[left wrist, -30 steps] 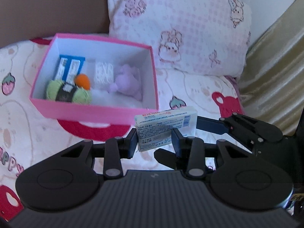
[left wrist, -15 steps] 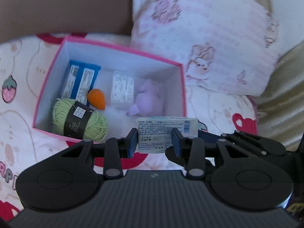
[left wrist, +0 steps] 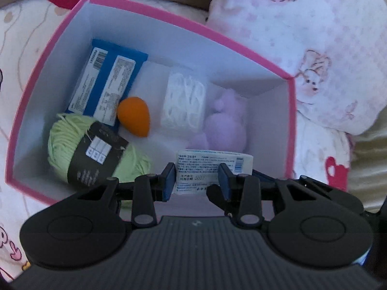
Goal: Organize objects
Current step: 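Lower the white packet into the pink box beside the yarn ball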
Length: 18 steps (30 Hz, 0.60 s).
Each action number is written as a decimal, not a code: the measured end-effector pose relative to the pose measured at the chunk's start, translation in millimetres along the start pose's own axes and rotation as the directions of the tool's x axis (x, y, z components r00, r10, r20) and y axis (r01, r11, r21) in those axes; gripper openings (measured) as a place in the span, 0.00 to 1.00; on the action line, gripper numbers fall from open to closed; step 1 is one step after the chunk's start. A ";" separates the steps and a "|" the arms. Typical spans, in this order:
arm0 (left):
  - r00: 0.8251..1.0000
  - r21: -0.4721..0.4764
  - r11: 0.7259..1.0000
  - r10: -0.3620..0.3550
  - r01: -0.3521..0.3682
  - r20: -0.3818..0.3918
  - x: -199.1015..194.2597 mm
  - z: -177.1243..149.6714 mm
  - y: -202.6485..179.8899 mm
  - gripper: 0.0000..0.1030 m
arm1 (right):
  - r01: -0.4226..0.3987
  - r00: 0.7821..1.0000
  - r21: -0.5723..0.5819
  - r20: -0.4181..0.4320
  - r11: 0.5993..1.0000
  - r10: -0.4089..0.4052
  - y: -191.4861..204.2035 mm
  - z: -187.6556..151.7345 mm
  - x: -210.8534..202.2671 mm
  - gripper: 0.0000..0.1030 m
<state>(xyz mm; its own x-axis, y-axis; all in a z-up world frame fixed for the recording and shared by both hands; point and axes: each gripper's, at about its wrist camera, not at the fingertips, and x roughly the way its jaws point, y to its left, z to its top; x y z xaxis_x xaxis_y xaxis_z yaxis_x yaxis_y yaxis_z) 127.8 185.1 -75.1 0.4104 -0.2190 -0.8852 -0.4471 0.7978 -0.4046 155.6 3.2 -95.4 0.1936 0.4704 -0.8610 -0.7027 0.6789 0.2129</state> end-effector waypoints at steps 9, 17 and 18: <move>0.997 0.017 0.998 0.064 -0.063 -0.034 12.1 3.7 3.2 0.36 | 0.039 0.999 -0.080 -0.013 0.996 -0.040 13.7 -6.0 16.1 0.47; 0.994 0.009 0.995 0.098 -0.097 -0.039 23.6 4.4 5.3 0.36 | 0.089 0.995 -0.080 -0.029 0.993 -0.091 17.0 -4.3 33.8 0.47; 0.994 0.011 0.994 0.105 -0.104 -0.034 24.3 4.3 5.2 0.36 | 0.077 0.996 -0.072 -0.037 0.994 -0.079 15.8 -3.4 35.2 0.48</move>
<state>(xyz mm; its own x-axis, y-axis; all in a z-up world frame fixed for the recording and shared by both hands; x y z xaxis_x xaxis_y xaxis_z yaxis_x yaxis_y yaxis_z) 138.9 186.3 -97.8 0.3345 -0.1531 -0.9299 -0.4790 0.8221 -0.3077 149.0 28.6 -123.9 0.2231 0.3937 -0.8917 -0.7334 0.6704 0.1125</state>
